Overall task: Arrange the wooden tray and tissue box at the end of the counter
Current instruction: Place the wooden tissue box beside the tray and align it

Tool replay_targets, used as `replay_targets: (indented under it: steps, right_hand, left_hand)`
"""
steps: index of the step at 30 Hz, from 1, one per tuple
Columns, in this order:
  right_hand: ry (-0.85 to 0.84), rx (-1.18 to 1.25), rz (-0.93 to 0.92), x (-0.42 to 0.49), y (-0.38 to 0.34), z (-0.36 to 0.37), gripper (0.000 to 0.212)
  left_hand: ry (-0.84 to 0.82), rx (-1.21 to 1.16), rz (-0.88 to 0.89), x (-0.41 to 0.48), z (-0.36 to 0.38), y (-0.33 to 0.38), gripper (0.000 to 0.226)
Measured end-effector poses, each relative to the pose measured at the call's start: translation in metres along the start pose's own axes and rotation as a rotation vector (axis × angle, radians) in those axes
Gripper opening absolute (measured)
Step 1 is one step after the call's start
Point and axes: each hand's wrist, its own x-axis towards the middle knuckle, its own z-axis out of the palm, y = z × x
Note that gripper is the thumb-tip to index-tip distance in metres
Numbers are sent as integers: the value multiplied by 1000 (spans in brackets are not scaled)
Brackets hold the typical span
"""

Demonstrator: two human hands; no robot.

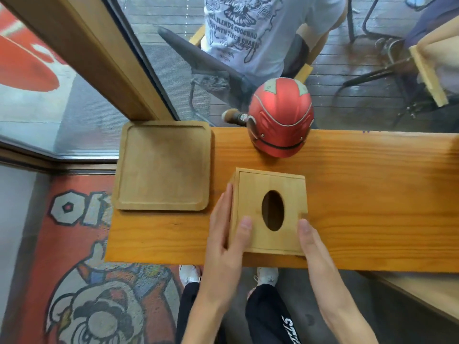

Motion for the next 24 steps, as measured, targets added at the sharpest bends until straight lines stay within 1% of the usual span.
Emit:
replay_targets:
  steps: [1, 3, 4, 6, 7, 8, 9, 10, 11, 12, 13, 14, 15, 16, 17, 18, 20, 21, 23, 24]
  right_hand:
    - [-65, 21, 32, -8, -1, 12, 39]
    - [-169, 77, 37, -20, -3, 42, 67]
    - [-181, 147, 25, -25, -3, 59, 73]
    - [-125, 334, 0, -31, -11, 92, 66]
    - [-83, 393, -15, -33, -16, 108, 62]
    - [-45, 401, -38, -35, -23, 122, 60]
    - [-31, 379, -68, -34, -29, 133, 60]
    - [-33, 346, -95, -32, -34, 143, 59]
    - [-47, 312, -121, -30, -39, 151, 59]
    - [-62, 263, -152, -27, -43, 158, 58]
    - [-89, 194, -189, -24, -46, 161, 56]
    - [-134, 115, -227, -19, -49, 162, 54]
    - [-194, 35, -264, -15, -53, 164, 52]
    - [-261, -38, -287, -11, -58, 165, 52]
    - [-324, -103, -306, -8, -61, 166, 53]
    - [-384, -165, -319, -4, -65, 167, 56]
    - [-475, -267, -307, 2, -70, 173, 63]
    - [-516, -309, -297, 5, -70, 178, 66]
    - [-571, -380, -276, 8, -71, 187, 71]
    - [-587, -395, -284, 8, -70, 190, 70]
  left_hand:
    - [23, -35, 19, -3, -16, 4, 70]
    - [126, -149, 31, -12, -43, 11, 80]
    - [173, -210, 24, -19, -54, 12, 85]
    - [237, -303, 30, -34, -69, 6, 99]
    - [258, -313, 58, -40, -75, 6, 104]
    - [286, -298, 88, -44, -85, 7, 110]
    - [290, -344, 44, -48, -99, 4, 116]
    - [264, -467, 38, -51, -116, -5, 115]
    - [120, -783, -141, -59, -136, 8, 95]
    - [133, -786, -111, -62, -154, -2, 65]
    - [166, -688, -93, -62, -170, -8, 51]
    - [167, -833, -165, -62, -176, -10, 58]
    - [180, -839, -172, -65, -187, 4, 80]
    - [141, -605, -55, -53, -197, -1, 102]
    - [51, -574, -48, -47, -205, 0, 115]
    - [-13, -518, -43, -45, -211, -4, 119]
    - [-51, -417, -131, -42, -215, -6, 115]
    - [-64, -383, -146, -41, -216, -4, 108]
    - [-35, -364, -178, -38, -221, -8, 86]
    - [-6, -373, -203, -36, -224, -7, 75]
